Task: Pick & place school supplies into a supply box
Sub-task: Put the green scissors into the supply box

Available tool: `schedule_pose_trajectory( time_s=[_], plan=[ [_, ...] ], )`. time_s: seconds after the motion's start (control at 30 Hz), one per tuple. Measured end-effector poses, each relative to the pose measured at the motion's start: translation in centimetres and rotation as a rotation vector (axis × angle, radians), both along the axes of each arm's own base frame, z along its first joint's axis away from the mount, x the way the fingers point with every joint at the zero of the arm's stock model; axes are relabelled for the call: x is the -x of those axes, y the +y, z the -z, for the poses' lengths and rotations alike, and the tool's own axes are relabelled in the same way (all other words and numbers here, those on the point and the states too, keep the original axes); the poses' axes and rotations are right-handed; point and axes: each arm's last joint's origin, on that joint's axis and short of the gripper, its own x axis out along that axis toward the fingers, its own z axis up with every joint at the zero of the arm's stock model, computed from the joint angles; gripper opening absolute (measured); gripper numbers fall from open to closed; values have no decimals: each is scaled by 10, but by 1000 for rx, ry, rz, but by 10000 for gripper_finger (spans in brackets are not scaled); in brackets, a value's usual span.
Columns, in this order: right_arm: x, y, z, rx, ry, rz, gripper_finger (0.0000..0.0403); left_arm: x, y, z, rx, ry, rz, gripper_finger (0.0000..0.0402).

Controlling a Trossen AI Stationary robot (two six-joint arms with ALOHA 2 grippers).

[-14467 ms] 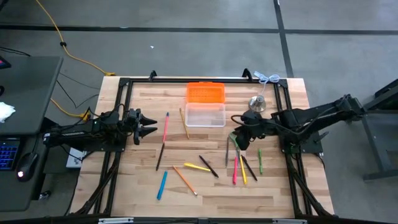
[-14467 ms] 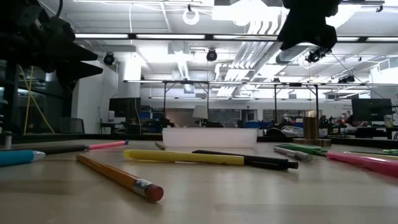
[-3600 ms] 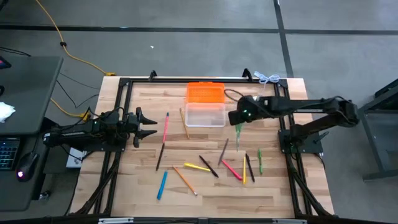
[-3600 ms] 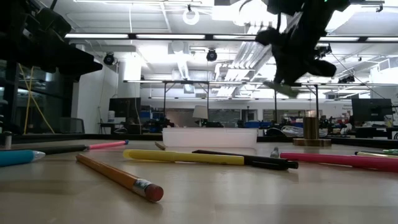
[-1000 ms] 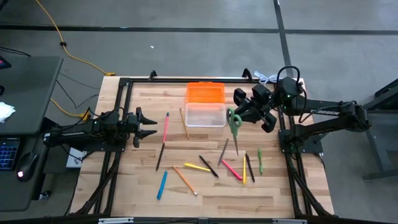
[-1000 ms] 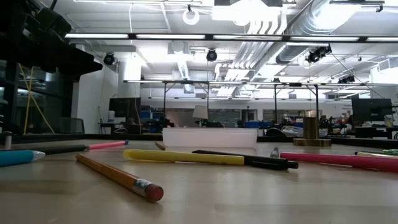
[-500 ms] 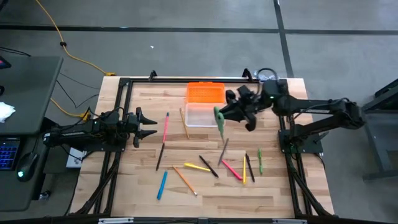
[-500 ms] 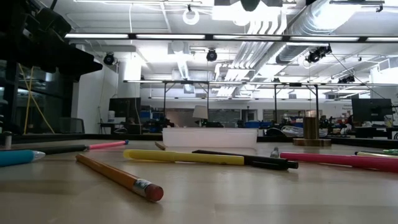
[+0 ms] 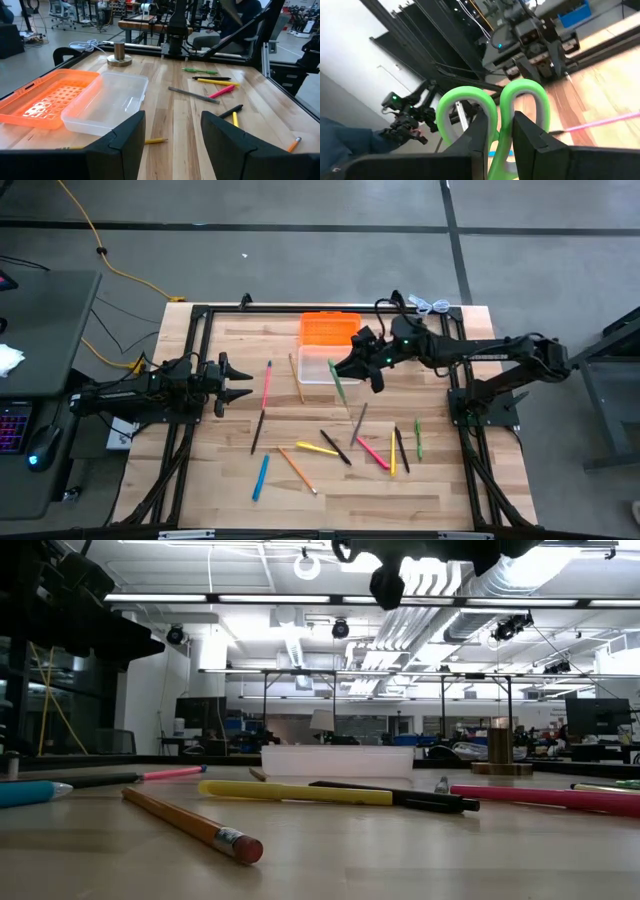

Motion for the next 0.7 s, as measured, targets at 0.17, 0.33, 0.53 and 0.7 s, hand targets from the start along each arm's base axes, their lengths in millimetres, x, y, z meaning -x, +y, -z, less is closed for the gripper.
schedule_pose_trajectory(
  time_s=[0.17, 0.33, 0.53, 0.7],
  plan=[
    [-8, -2, 12, -6, 45, 30, 38, 0, 0, 0, 0, 0, 0, 223],
    [-14, -5, 22, -8, 82, 61, 41, 0, 0, 0, 0, 0, 0, 223],
    [-19, -8, 11, 76, 180, 125, 38, 0, 0, 0, 0, 0, 0, 223],
    [-19, -10, -10, 175, 263, 165, 43, 0, 0, 0, 0, 0, 0, 223]
  ],
)
